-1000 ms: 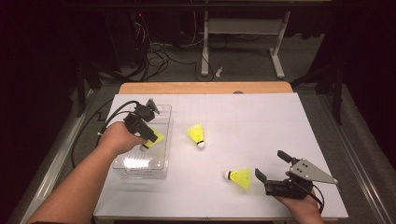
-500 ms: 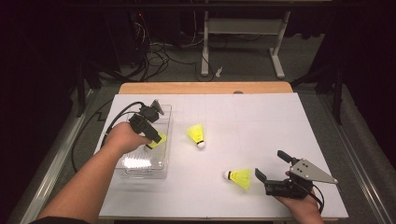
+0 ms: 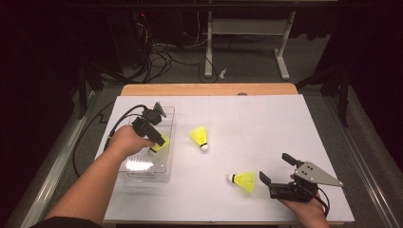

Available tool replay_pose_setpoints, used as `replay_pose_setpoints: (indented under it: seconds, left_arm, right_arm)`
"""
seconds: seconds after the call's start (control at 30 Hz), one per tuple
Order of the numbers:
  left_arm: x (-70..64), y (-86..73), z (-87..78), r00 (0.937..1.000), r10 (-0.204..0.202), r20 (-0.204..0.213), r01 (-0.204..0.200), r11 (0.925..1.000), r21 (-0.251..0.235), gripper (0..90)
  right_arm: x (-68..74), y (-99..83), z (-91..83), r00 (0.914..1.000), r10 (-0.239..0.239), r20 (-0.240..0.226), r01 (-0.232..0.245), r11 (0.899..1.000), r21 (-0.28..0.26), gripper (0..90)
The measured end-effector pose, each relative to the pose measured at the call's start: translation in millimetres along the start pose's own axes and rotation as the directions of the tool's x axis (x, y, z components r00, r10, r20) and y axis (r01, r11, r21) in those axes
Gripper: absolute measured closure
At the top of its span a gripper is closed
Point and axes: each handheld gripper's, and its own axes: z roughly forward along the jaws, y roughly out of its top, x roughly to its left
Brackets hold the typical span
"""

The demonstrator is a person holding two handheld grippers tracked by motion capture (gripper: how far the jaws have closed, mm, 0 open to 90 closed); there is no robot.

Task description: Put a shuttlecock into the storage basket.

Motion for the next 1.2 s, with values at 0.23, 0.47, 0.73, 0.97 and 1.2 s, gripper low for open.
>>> replay_pose_setpoints:
  seconds: [0.23,0.47,0.73,0.97,1.2]
  left_arm:
    - [2.2,4.6,10.0,1.0000,-0.007,-0.006,0.007,0.9999,0.012,58.6]
    - [2.7,8.3,17.8,0.9997,-0.015,-0.020,0.015,0.9997,0.019,58.3]
    - [4.2,9.9,24.2,0.9995,-0.024,-0.020,0.024,0.9995,0.018,56.0]
    - [7.6,9.0,24.5,0.9990,-0.043,-0.010,0.043,0.9990,0.014,51.2]
    - [7.6,8.3,21.8,0.9983,-0.054,-0.022,0.054,0.9985,0.010,41.3]
  right_arm:
    - [0.2,-0.2,0.2,1.0000,-0.001,-0.001,0.001,1.000,0.001,1.2]
    - [-0.5,-0.6,0.1,1.0000,0.003,-0.002,-0.003,1.000,0.001,1.2]
    - [-0.5,-0.9,0.6,1.0000,0.002,-0.002,-0.002,1.000,0.002,1.2]
    - [-0.4,-1.0,0.9,1.0000,0.003,-0.003,-0.003,1.000,0.005,1.2]
    - [-0.5,-1.0,1.0,1.0000,0.002,-0.003,-0.002,1.000,0.003,1.2]
